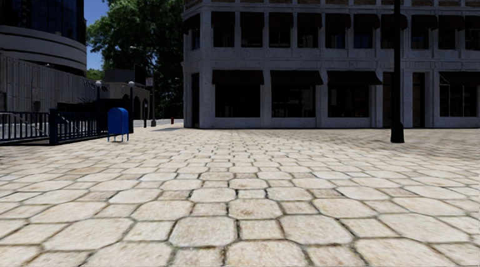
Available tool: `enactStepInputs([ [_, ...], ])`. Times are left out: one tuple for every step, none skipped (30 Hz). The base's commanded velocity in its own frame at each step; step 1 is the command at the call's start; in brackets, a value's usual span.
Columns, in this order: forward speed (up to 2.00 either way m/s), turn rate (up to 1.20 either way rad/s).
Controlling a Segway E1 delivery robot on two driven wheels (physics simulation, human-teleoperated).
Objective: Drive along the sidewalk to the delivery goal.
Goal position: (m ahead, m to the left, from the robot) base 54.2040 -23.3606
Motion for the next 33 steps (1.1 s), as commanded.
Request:
enactStepInputs([
  [2.0,0.41],
  [2.0,0.41],
  [2.0,0.41],
  [2.0,0.41],
  [2.0,0.41],
  [2.0,0.41],
  [2.0,0.41],
  [2.0,0.41],
  [2.0,0.41],
  [2.0,0.41],
  [2.0,0.41],
  [2.0,0.41],
  [2.0,0.41],
  [2.0,0.41],
  [2.0,0.41],
  [2.0,0.41],
  [2.0,0.41],
  [2.0,0.41],
  [2.0,0.41],
  [2.0,0.41],
  [2.0,0.41],
  [2.0,0.41],
  [2.0,0.41],
  [2.0,0.41],
  [2.0,0.41],
  [2.0,0.41],
  [2.0,0.41],
  [2.0,0.41],
  [2.0,0.41],
  [2.0,0.41],
  [2.0,0.41],
  [2.0,0.41],
  [2.0,0.41],
])
